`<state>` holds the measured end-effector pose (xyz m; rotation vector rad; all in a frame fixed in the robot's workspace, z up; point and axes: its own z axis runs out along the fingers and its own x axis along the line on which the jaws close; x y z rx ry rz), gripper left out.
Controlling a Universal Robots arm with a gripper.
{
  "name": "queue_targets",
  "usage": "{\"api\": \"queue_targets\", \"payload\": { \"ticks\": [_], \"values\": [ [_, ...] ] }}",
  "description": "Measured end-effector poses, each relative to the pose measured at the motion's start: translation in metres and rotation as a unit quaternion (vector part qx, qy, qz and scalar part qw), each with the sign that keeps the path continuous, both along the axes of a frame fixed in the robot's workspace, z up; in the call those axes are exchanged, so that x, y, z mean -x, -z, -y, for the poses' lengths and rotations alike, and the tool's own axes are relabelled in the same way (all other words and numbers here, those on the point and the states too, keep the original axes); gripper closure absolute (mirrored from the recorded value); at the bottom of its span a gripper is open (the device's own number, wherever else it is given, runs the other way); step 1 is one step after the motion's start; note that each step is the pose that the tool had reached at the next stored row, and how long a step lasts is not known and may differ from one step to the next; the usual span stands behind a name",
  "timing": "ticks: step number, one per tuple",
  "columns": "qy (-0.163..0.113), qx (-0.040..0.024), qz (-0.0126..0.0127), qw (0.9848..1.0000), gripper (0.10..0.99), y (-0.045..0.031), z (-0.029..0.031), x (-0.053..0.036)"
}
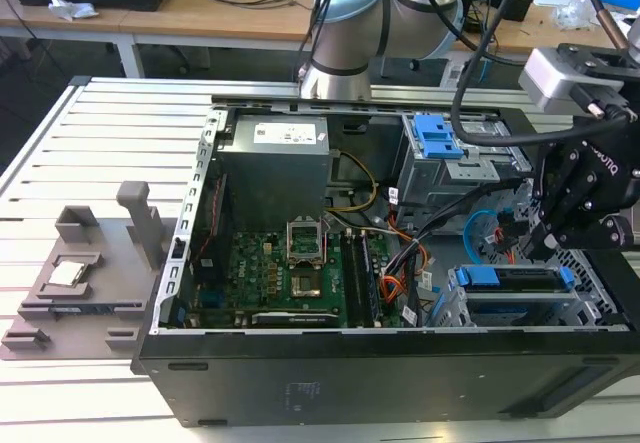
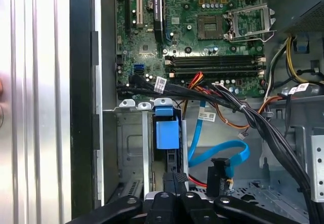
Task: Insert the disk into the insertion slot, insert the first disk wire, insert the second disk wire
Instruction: 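Insert the disk into the insertion slot, then insert the first disk wire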
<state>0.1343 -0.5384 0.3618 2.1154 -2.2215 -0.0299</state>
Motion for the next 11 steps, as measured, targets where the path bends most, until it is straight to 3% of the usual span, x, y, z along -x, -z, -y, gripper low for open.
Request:
{"api": "queue_targets", "payload": {
  "ticks": [11],
  "values": [
    [0.0,0.0,0.0,1.0,0.98,0.0011,0.0,-0.0001]
  ]
}}
